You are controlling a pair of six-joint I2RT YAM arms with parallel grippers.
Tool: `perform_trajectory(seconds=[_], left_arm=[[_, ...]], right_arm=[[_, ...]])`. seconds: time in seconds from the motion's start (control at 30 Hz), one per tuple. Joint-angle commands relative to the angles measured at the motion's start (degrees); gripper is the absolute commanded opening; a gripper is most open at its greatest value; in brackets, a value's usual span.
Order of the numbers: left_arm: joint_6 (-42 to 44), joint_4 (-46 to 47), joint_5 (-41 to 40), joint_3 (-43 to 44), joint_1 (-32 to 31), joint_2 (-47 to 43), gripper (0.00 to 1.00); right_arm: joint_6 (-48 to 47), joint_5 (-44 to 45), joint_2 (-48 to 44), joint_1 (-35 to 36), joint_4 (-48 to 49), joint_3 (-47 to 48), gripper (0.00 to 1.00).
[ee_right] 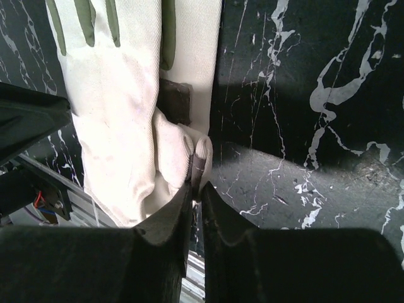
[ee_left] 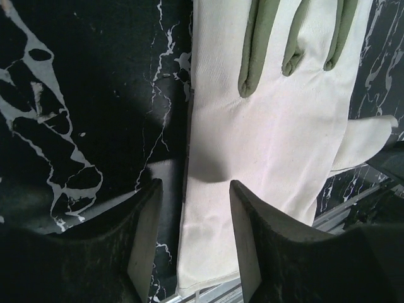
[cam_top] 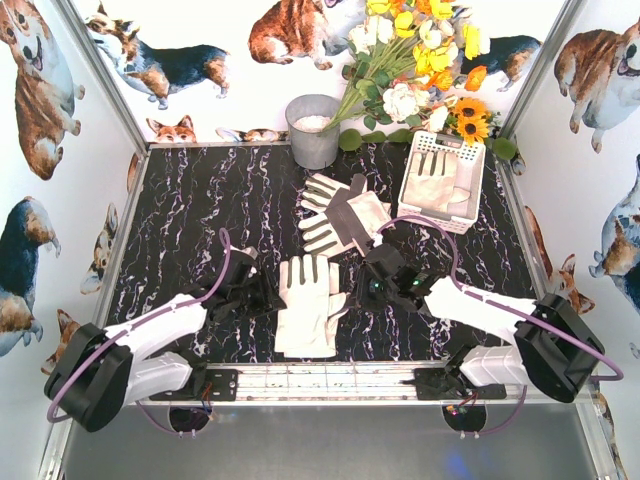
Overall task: Put the gloves into the storage basket
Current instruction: Pair the glove with the glove.
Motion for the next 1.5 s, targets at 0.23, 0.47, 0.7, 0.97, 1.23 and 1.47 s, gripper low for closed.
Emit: perform_trajectory(seconds=[0.23,0.47,0.7,0.97,1.23,1.47], left_arm=[[2.5,5.3,5.2,-0.6,0.2,1.6,0.37],[3.2,6.1,6.1,-0.5,-1.9,2.4,0.36],[3.6,6.6,5.5,0.3,-3.6,3.3,0.35],[5.7,4.2,2.7,3.2,-5.4,5.8,0.33],[7.6,-0.6,-1.3,5.5,-5.4,5.2,0.4],[9.3,-2.4,-3.2,7.3,-5.2,4.9,0.48]], right_arm=[[0.4,-0.2,1.0,0.4,5.9,-1.1,0.09],[0.5,-0.4,1.5,0.4,6.5,-1.4,0.09],[0.6,-0.5,1.7,0.4,6.6,-1.4,0.09],[0.7,0.2,-0.1,0.4,5.3,-1.3,0.18],[0.7,3.0,-6.8,0.4,-0.4,-0.8,0.32],[2.1,4.2,-12.1,0.4,-1.3,0.1,0.36]])
